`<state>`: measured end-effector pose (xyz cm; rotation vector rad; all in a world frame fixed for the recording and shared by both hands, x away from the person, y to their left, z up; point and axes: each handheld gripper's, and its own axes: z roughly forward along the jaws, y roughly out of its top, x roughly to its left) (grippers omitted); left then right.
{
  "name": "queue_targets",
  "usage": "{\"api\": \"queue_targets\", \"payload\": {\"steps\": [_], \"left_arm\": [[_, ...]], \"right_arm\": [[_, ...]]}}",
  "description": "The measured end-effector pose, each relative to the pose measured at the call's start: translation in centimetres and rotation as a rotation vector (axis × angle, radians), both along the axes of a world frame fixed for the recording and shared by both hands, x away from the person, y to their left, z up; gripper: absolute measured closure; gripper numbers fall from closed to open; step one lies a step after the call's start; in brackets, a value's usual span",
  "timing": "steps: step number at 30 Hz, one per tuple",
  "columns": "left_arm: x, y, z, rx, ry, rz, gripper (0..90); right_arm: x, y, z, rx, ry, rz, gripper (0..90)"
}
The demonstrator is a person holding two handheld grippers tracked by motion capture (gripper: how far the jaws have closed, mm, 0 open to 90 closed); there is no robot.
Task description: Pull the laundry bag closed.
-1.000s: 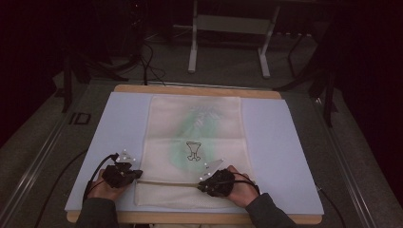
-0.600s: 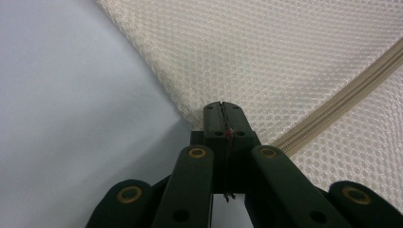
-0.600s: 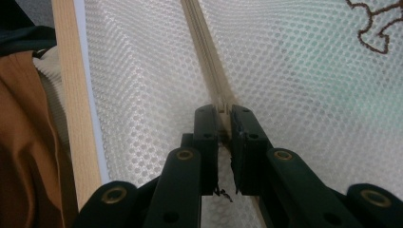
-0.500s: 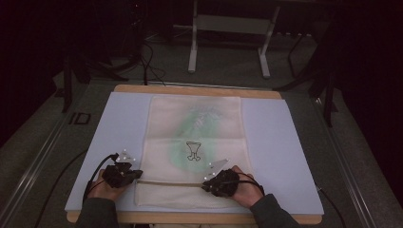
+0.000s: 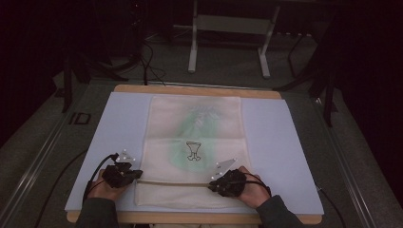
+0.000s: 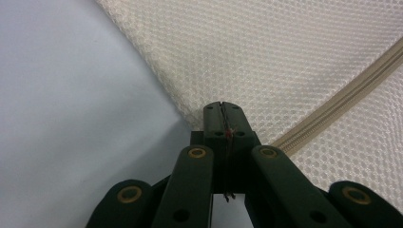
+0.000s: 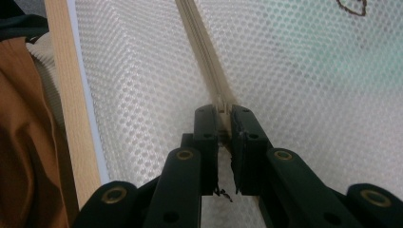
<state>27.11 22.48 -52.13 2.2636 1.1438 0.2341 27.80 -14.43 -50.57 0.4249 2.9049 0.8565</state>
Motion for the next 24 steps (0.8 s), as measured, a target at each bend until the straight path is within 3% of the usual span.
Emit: {"api": "queue_targets", "payload": {"steps": [24], "left_arm": [[0.0, 0.0, 0.0, 0.004, 0.001, -0.002, 89.9]], "right_arm": [[0.0, -2.2, 0.0, 0.001, 0.003, -0.033, 82.2]]}}
